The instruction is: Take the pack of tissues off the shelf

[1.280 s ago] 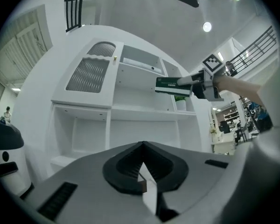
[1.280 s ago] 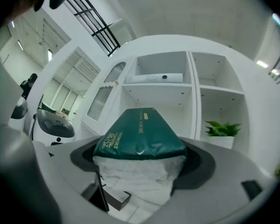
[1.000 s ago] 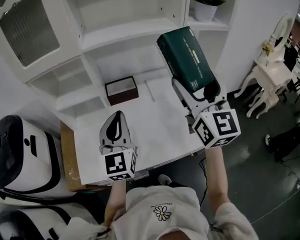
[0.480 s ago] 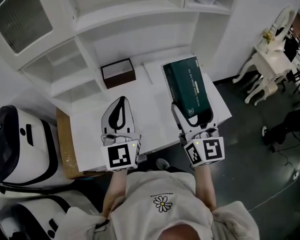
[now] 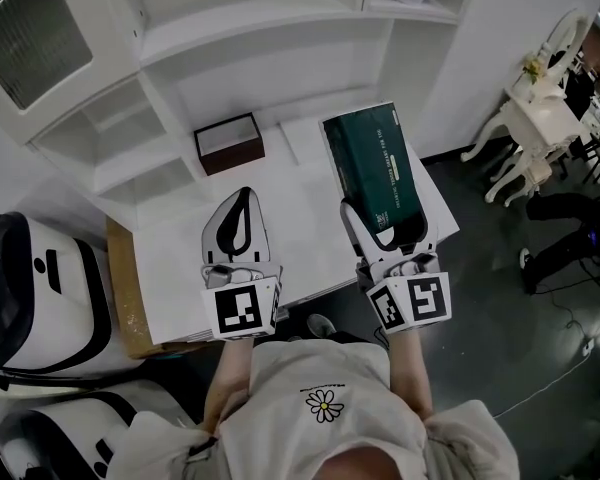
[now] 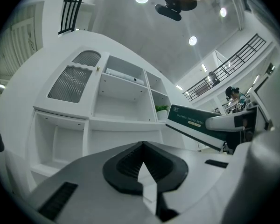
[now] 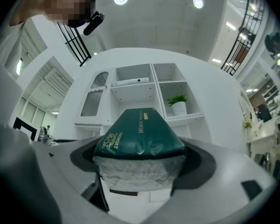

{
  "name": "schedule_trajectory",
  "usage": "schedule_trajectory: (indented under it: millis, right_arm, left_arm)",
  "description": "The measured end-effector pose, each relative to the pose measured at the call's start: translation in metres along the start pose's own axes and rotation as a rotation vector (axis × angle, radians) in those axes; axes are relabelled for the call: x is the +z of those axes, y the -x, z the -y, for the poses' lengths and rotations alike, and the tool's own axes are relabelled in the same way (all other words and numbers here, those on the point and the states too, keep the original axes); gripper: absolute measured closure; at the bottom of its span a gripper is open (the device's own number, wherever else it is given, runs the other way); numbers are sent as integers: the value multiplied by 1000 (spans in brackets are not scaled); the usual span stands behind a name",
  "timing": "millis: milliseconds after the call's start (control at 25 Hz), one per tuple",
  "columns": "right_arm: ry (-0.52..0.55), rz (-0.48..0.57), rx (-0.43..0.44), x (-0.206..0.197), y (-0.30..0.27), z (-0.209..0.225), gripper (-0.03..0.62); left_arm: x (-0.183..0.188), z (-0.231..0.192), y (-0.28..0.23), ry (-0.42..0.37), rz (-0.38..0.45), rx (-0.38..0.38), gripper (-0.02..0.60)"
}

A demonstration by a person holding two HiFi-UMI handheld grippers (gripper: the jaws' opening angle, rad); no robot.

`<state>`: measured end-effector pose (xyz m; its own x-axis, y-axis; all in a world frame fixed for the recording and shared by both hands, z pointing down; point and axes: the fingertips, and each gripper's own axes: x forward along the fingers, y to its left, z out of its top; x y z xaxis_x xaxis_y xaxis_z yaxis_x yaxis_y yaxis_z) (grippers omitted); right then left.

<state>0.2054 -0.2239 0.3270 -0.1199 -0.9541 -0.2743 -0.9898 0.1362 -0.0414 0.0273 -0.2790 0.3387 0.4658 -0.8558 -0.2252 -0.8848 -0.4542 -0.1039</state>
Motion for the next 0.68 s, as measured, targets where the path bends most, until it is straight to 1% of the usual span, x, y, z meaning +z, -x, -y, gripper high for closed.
schedule_trajectory:
  millis: [280, 680]
  right_arm:
    - [-1, -2, 5, -2, -2, 1, 152]
    - [-2, -7, 26, -5, -10, -1, 151]
  left_arm:
    - [-2, 0, -2, 0, -2, 3, 581]
    - [-4, -8, -7, 0, -9, 25, 582]
